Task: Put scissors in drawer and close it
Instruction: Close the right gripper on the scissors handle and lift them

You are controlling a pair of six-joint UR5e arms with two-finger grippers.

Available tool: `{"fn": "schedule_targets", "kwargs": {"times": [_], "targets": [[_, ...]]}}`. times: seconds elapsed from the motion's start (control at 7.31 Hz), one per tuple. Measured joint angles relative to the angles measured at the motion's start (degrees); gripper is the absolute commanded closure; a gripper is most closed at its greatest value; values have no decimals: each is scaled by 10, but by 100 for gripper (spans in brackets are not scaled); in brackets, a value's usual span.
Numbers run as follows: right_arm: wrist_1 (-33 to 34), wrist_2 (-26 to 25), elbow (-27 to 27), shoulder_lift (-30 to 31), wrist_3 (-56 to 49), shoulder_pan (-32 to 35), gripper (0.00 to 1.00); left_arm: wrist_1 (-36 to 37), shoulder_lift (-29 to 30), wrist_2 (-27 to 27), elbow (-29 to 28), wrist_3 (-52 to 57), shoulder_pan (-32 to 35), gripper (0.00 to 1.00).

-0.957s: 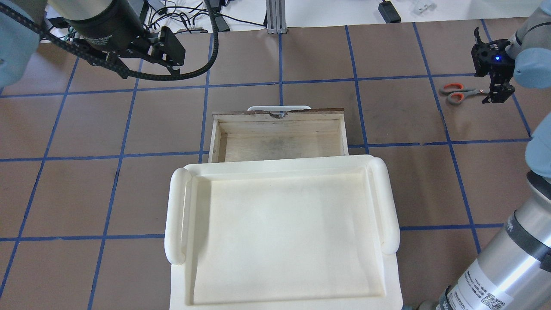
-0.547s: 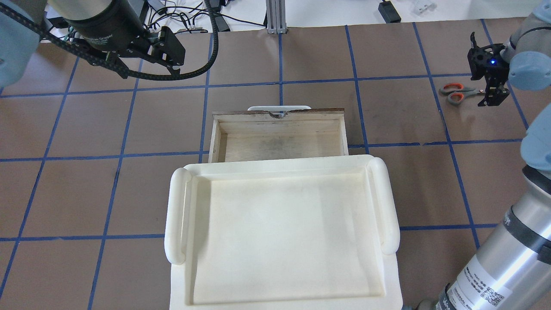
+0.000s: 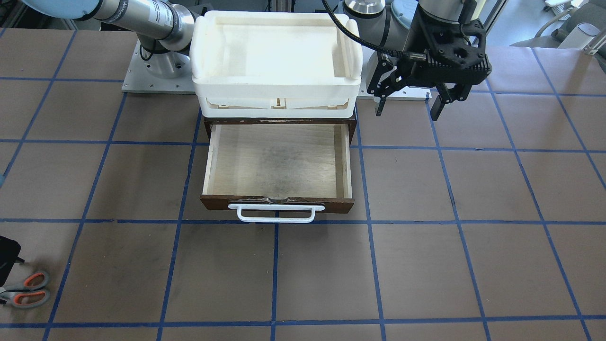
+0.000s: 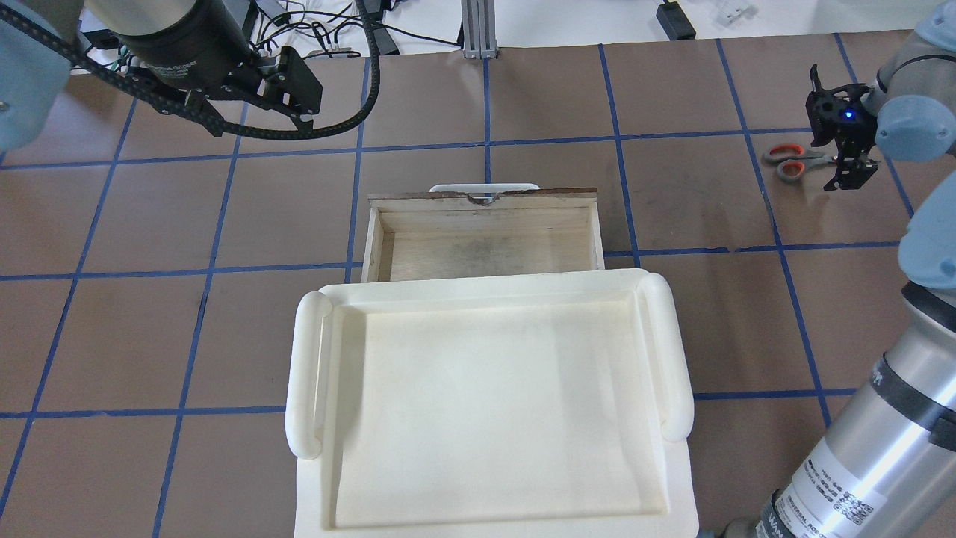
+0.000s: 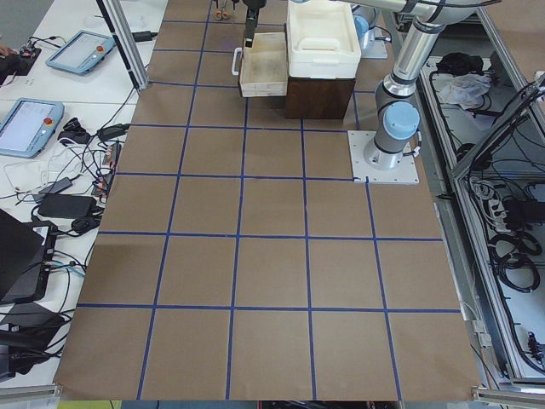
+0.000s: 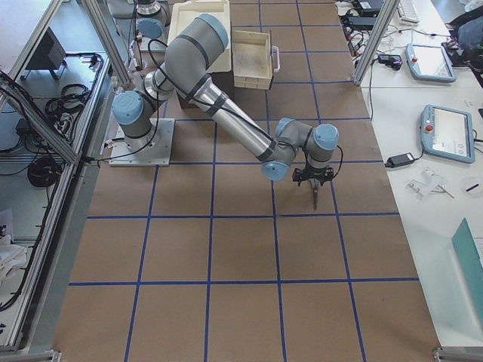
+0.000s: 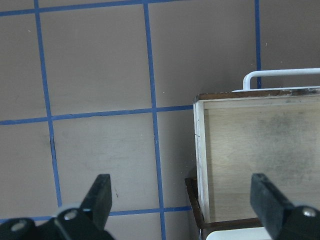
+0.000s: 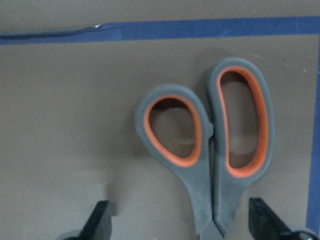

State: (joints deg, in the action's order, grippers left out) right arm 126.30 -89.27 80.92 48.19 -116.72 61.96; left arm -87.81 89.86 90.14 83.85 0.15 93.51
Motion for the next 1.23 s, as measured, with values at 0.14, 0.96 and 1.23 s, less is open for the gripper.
{"fn": "schedule_targets", "kwargs": {"times": [0.14, 0.96, 1.23], "targets": [[0, 0, -4, -4, -1, 0, 19, 0, 0, 0, 0, 0, 0, 0], [-6, -3, -8, -3, -28, 2, 100, 0, 3, 4, 0, -3, 10, 0], [-29, -9, -8, 34, -27, 17, 100, 0, 3, 5, 0, -3, 10, 0]]}}
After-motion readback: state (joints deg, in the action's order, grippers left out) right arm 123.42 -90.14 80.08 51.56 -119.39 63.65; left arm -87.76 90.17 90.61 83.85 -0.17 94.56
